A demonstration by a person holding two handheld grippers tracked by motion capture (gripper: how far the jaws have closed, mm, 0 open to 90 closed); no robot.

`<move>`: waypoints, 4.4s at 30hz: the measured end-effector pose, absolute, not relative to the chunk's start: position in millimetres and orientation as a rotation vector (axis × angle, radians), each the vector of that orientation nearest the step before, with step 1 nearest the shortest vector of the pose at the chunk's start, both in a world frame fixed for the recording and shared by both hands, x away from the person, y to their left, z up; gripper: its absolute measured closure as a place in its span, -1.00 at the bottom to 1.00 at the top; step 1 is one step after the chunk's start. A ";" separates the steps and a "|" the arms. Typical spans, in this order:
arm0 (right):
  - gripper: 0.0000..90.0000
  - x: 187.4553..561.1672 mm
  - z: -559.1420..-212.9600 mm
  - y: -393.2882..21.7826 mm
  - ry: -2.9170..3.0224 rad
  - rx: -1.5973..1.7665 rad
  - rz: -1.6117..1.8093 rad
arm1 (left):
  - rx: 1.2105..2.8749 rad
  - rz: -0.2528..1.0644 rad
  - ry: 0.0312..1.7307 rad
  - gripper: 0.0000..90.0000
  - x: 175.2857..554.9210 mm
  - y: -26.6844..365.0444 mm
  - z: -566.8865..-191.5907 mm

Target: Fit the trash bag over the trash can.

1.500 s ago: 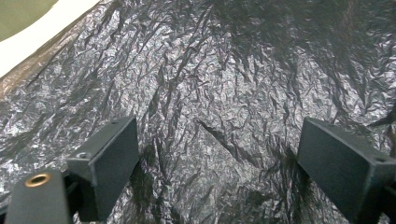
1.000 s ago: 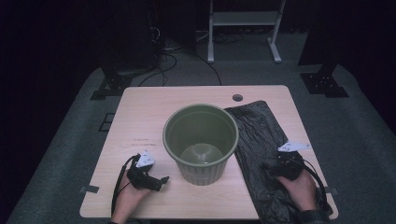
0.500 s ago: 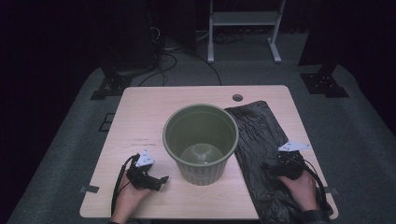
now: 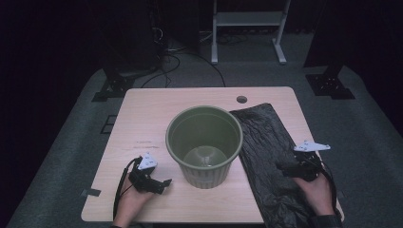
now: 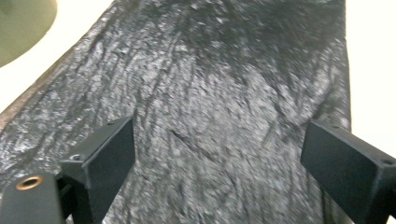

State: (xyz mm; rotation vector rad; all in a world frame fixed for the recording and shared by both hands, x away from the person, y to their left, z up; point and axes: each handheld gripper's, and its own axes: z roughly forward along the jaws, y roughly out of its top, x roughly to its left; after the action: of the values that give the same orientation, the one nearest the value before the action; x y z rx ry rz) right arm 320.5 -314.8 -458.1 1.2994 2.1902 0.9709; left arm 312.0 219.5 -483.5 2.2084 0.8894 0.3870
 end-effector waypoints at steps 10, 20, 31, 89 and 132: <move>-0.80 325.2 -463.8 -344.4 2.137 1.414 0.927 | 2.208 0.387 0.890 -1.00 312.0 219.4 -483.6; -0.79 334.6 -476.4 -349.8 2.185 1.484 0.935 | 2.208 0.387 0.890 -1.00 312.0 219.4 -483.5; -0.79 340.6 -477.1 -327.1 2.274 1.425 0.940 | 2.208 0.387 0.889 -1.00 312.0 219.5 -483.6; -0.79 365.9 -477.6 -198.8 2.460 1.211 1.098 | 2.208 0.387 0.889 -1.00 312.1 219.4 -483.5; 0.94 351.8 -475.8 -186.7 2.438 1.087 1.047 | 2.208 0.387 0.889 -1.00 312.0 219.4 -483.6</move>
State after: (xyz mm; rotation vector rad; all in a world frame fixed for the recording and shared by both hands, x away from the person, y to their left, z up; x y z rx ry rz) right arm 351.8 -186.7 -475.8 1.0872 2.4378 1.0473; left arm 312.0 219.4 -483.6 2.2080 0.8892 0.3870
